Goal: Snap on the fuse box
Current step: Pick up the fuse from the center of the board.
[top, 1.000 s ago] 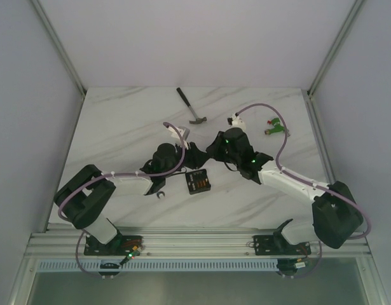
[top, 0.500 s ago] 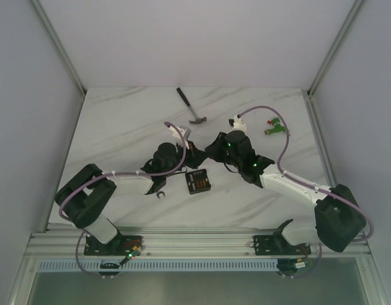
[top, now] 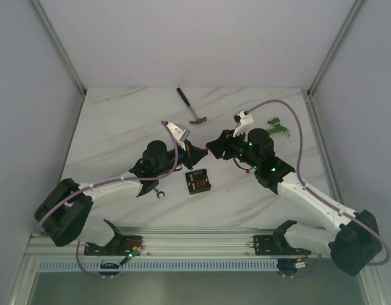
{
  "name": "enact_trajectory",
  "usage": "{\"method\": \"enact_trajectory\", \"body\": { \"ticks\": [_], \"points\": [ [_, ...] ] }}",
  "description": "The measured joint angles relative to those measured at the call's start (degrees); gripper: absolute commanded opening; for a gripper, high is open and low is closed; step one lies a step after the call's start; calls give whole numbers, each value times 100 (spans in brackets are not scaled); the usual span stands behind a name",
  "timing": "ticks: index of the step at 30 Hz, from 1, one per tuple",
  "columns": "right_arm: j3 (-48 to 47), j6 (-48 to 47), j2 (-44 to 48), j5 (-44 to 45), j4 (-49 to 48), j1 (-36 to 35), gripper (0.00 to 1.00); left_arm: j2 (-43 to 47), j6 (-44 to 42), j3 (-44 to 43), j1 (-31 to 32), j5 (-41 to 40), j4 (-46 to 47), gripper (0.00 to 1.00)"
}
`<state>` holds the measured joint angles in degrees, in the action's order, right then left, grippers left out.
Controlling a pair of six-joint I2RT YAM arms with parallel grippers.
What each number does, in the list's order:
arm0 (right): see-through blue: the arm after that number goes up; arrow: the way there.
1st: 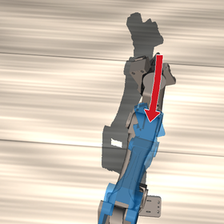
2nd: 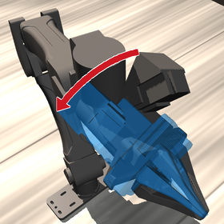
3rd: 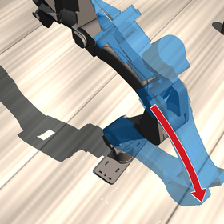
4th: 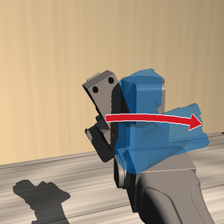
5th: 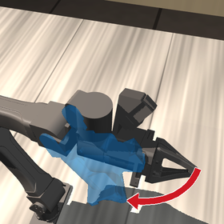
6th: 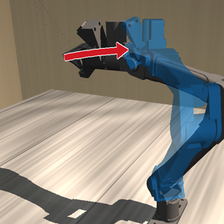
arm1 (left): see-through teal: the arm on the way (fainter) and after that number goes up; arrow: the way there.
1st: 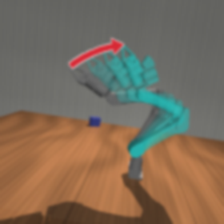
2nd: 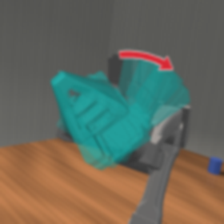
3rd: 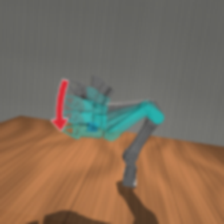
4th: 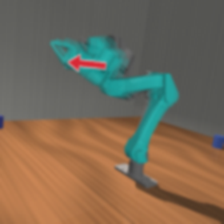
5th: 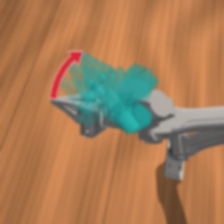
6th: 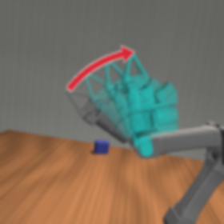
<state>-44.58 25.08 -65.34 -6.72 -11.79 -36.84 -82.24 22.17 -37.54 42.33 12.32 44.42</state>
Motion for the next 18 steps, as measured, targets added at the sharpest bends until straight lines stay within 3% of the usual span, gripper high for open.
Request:
{"method": "enact_trajectory", "body": {
  "ticks": [11, 18],
  "points": [
    [-2, -1917, 610, -2428, 380, 750, 46, 1088, -1213, -129, -26, 1464, -1040, 0],
    [-2, -2721, 990, -3346, 752, 815, 45, 1189, -1519, -319, -26, 2068, -1416, 0]
  ]
}}
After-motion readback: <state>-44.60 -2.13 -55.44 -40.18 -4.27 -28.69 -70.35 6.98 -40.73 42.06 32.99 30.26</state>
